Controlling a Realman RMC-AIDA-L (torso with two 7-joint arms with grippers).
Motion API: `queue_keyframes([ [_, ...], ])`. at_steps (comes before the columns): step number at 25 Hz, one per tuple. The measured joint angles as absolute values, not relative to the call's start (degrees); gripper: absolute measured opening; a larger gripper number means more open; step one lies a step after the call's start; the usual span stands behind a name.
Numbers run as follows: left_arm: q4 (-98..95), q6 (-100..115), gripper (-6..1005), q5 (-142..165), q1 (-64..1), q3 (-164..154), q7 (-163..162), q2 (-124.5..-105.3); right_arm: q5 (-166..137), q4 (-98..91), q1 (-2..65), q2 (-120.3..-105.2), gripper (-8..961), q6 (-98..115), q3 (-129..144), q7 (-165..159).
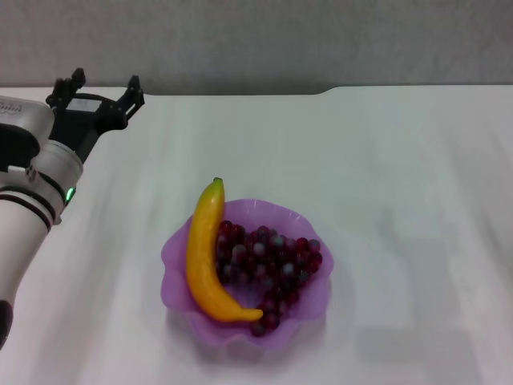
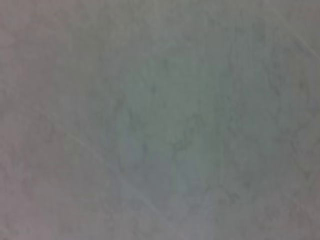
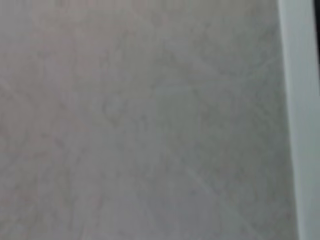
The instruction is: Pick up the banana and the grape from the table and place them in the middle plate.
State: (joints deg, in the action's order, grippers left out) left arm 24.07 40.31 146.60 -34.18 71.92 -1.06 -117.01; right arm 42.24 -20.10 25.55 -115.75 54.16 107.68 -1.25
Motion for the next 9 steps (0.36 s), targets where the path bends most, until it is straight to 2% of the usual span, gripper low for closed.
queue_keyframes([
  [9,18.3,42.6,907,143.8,-37.2,72.2,-1.3,-116.98,43.9,-17.7,26.3,-115.82,877,56.8,108.1,-1.6],
])
